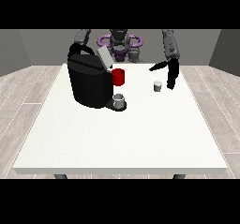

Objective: Insert the coffee pod into the coffee machine and close the lid

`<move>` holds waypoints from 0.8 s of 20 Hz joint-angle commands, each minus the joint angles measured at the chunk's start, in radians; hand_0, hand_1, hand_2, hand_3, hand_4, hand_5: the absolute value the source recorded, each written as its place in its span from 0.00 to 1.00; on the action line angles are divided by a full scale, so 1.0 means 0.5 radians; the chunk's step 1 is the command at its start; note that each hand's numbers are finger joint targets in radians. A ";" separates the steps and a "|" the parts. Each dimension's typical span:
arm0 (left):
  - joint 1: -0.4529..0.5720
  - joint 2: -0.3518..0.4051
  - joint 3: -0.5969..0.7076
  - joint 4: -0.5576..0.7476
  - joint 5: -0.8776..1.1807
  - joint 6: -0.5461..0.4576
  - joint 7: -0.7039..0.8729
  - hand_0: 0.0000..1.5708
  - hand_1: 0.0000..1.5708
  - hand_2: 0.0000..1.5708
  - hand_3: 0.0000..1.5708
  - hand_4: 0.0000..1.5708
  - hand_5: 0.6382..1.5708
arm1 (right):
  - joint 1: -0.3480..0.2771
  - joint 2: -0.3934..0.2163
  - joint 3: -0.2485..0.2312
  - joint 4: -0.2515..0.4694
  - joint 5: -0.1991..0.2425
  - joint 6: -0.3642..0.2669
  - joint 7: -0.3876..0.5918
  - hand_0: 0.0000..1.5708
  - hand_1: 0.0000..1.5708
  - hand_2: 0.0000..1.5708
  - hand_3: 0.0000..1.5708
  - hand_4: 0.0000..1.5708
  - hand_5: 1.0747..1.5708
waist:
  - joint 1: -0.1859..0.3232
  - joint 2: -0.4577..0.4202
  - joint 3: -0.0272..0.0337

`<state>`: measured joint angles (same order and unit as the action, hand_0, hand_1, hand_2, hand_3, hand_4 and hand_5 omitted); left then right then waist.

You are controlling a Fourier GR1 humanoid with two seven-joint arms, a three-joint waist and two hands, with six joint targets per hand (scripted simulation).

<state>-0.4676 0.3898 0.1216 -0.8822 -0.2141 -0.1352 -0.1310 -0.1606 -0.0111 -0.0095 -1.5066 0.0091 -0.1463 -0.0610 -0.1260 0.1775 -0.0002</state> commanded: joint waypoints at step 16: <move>-0.137 0.097 -0.138 0.482 -0.501 0.308 -0.263 0.39 0.39 0.47 0.31 0.00 1.00 | -0.107 -0.064 -0.035 0.073 0.009 0.019 0.087 0.00 0.00 0.00 0.00 0.28 1.00 | -0.066 0.077 0.000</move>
<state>-0.5358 0.4414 0.0667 -0.6749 -0.4118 -0.0498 -0.2158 -0.2025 -0.0238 -0.0116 -1.4621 0.0337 -0.1602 -0.0286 -0.1470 0.2015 -0.0003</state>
